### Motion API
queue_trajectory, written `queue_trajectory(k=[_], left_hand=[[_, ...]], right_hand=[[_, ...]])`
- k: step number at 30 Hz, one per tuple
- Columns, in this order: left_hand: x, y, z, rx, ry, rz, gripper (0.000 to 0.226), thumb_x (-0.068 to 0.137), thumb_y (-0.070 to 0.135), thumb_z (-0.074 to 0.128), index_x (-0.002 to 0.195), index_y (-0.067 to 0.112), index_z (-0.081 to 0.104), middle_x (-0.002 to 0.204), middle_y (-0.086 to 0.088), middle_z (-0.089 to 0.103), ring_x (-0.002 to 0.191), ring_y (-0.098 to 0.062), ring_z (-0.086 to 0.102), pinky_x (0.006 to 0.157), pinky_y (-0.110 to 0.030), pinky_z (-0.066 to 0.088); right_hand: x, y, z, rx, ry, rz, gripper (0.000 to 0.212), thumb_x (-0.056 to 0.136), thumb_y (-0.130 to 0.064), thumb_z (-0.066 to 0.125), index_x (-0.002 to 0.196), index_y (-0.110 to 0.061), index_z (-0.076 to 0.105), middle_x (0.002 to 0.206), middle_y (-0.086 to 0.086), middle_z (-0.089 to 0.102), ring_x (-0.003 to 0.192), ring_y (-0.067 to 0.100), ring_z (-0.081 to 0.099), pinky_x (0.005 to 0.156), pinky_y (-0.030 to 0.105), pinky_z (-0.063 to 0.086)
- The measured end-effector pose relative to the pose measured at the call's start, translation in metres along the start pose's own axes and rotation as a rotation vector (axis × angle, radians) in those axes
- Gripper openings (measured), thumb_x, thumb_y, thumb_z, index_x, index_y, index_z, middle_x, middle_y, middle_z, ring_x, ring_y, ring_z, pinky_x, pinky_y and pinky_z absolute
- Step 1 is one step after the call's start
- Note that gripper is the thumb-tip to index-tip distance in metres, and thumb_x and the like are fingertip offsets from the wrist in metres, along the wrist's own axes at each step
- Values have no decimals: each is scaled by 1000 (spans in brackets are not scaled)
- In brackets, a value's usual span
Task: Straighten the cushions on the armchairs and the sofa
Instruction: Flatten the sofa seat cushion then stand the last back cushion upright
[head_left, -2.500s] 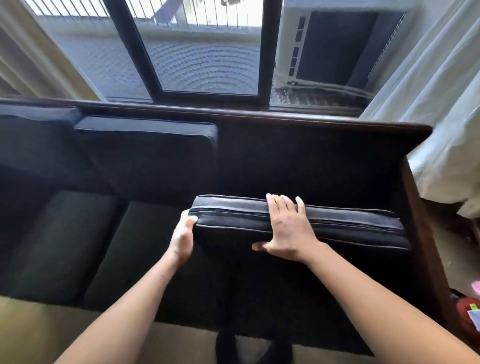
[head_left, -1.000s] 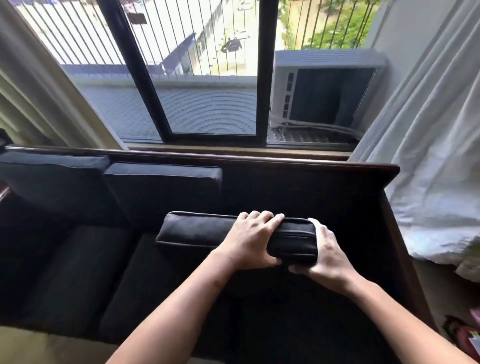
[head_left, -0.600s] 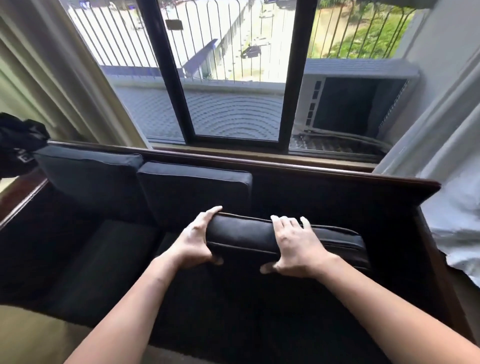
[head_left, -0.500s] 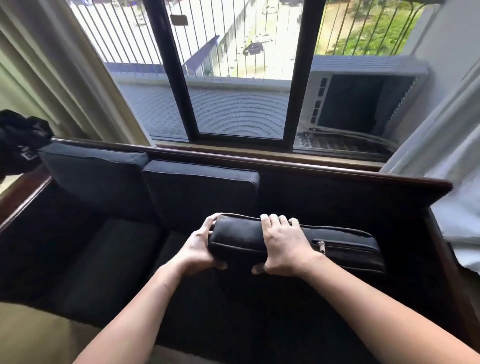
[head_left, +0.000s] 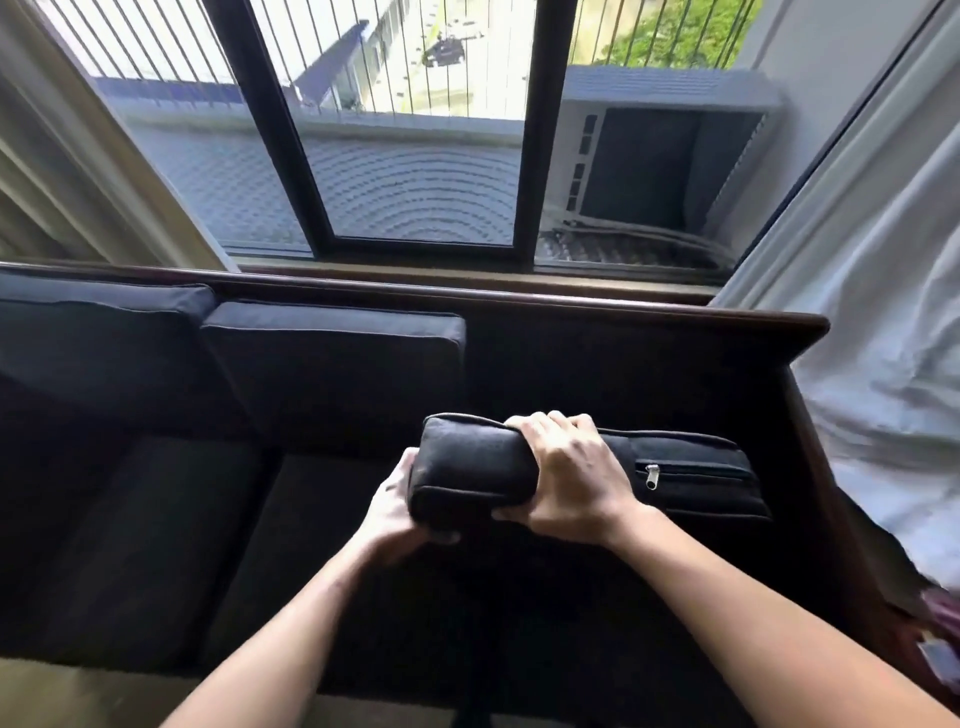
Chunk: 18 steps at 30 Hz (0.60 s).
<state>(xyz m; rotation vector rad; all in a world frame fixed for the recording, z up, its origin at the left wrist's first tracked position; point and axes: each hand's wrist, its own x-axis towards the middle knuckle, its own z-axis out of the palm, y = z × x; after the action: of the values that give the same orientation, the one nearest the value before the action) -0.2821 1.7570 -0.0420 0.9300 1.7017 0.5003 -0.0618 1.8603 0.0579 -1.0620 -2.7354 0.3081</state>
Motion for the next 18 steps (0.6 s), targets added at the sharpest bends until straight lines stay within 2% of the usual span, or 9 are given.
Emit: queue_trajectory(k=[2, 4, 6, 8, 10, 13, 15, 17, 18], left_hand=[[-8, 21, 6, -47, 73, 57, 72, 76, 0, 94, 133, 24, 59, 126, 3, 67, 111, -14, 69, 77, -9, 51], [-20, 58, 15, -41, 162, 163, 89, 60, 3, 100, 138, 15, 58, 119, 1, 70, 97, -11, 69, 72, -11, 54], [-30, 96, 26, 56, 260, 285, 86, 45, 22, 98, 124, 23, 62, 108, 3, 73, 95, -17, 70, 75, -21, 57], [-35, 130, 40, 186, 298, 364, 79, 39, 37, 94, 111, 33, 60, 102, 9, 70, 97, -17, 68, 81, -33, 57], [-28, 157, 58, 361, 304, 420, 77, 41, 44, 89, 111, 33, 59, 103, 13, 64, 99, -17, 62, 86, -37, 52], [-8, 181, 100, 635, 285, 432, 75, 52, 45, 82, 120, 29, 57, 112, 11, 59, 104, -20, 55, 92, -42, 45], [10, 184, 131, 777, 273, 407, 67, 61, 39, 77, 123, 29, 56, 116, 9, 58, 108, -22, 55, 90, -42, 43], [27, 186, 160, 853, 249, 384, 59, 67, 32, 70, 123, 26, 55, 116, 5, 57, 108, -25, 56, 87, -41, 39], [35, 186, 173, 868, 242, 381, 58, 68, 31, 68, 124, 25, 56, 116, 4, 57, 108, -27, 56, 87, -42, 38]], right_hand=[[-8, 20, -18, 84, 32, 12, 96, 54, -73, 77, 131, -21, 55, 116, -8, 64, 104, 14, 59, 98, 38, 42], [-22, 48, -37, 185, 72, 51, 100, 52, -68, 86, 134, -21, 55, 121, -8, 64, 106, 10, 56, 100, 35, 41], [-37, 78, -53, 318, 93, 120, 105, 48, -63, 93, 137, -23, 54, 126, -9, 62, 108, 5, 54, 101, 33, 43], [-56, 112, -64, 464, 82, 186, 109, 46, -61, 96, 140, -28, 51, 129, -13, 60, 115, 5, 57, 103, 35, 47], [-76, 146, -63, 603, 51, 260, 111, 47, -55, 99, 142, -34, 46, 133, -14, 59, 122, 5, 58, 104, 37, 50], [-107, 187, -39, 765, 14, 371, 114, 52, -39, 99, 147, -49, 37, 143, -14, 55, 133, 6, 53, 112, 38, 45], [-125, 202, -15, 844, -33, 446, 119, 55, -29, 96, 151, -51, 30, 145, -15, 55, 135, 3, 52, 113, 29, 43], [-139, 212, 3, 906, -47, 558, 118, 54, -36, 94, 152, -46, 29, 137, -19, 58, 127, -5, 54, 102, 13, 43], [-144, 217, 10, 943, -25, 626, 115, 55, -44, 93, 152, -44, 30, 134, -20, 59, 124, -8, 54, 99, 11, 43]])
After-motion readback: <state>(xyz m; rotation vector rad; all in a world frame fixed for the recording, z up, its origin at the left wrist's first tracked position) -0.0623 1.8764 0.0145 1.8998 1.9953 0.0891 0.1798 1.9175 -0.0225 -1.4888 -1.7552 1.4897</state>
